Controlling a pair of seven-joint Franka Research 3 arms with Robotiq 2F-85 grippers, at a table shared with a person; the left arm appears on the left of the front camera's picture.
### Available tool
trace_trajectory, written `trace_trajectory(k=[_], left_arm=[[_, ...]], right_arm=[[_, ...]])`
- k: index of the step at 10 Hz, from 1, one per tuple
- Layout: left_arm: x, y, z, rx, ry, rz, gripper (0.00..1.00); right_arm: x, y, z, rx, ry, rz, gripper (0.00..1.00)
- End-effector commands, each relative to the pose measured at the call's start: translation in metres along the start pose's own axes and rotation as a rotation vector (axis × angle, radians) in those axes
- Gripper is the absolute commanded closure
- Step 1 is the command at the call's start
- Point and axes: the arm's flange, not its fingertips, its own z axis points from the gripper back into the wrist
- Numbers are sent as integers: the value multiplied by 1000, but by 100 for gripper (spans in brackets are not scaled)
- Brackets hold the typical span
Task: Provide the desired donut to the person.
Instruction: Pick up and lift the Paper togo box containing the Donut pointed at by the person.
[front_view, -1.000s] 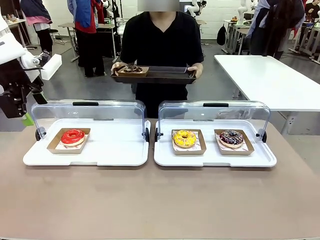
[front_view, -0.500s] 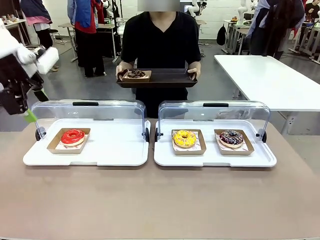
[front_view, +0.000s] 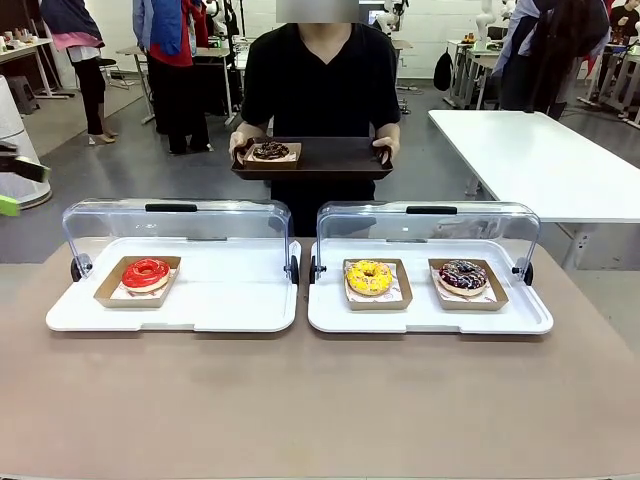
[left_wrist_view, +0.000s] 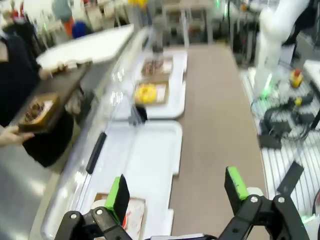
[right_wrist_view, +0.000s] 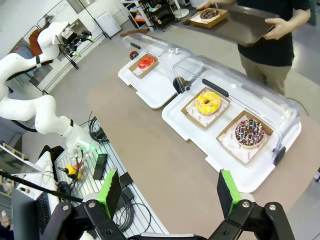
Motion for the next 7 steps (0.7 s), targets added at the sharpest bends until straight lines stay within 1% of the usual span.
trace_trajectory(k=[1,2,3,4,5,7], left_arm=[[-28,-4,35,-5,-124,46,0],[-39,-7,49,16,-167,59,0],[-47,-7,63,4,-188,96,0],[-53,-8,75,11,-187,110,0],[-59,-8,78,13,-159,118,0],[-62,-7,79,11,-140,130,0]], right_arm=[[0,0,-1,13,-8,6,0],[0,0,-1,13,-8,6,0],[0,0,-1,13,-8,6,0],[0,0,-1,13,-8,6,0],[0,0,-1,13,-8,6,0],[0,0,-1,13,-8,6,0]])
